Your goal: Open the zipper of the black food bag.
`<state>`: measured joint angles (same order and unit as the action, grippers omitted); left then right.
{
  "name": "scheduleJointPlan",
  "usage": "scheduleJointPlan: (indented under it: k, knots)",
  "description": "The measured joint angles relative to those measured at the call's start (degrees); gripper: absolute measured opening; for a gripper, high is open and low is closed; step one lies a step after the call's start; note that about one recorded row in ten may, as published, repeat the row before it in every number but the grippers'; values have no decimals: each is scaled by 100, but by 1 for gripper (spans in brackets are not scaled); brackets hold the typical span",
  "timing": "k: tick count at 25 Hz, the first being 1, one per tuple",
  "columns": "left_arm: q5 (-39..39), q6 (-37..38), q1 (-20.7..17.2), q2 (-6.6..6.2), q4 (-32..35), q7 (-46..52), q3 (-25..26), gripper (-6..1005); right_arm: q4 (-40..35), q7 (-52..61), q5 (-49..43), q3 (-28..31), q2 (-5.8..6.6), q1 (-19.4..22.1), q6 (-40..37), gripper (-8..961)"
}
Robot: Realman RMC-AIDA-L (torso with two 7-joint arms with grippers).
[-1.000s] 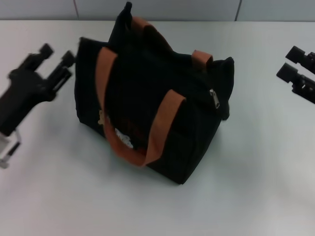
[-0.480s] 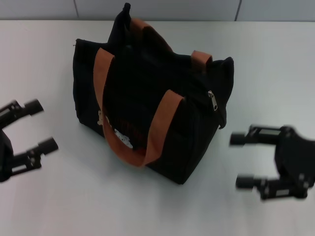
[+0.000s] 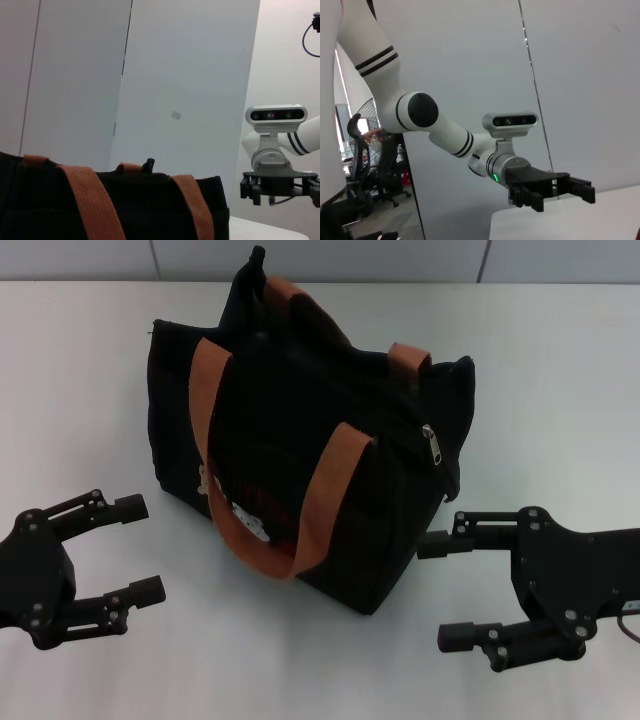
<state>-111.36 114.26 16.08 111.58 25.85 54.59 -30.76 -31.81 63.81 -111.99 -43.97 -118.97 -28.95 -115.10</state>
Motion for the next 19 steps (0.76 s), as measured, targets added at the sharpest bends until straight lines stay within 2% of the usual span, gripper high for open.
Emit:
scheduleJointPlan:
  k: [19]
  knots:
    - [-12, 59, 56, 10, 8, 159, -149, 859, 222, -159, 35, 59, -38, -58, 149, 765]
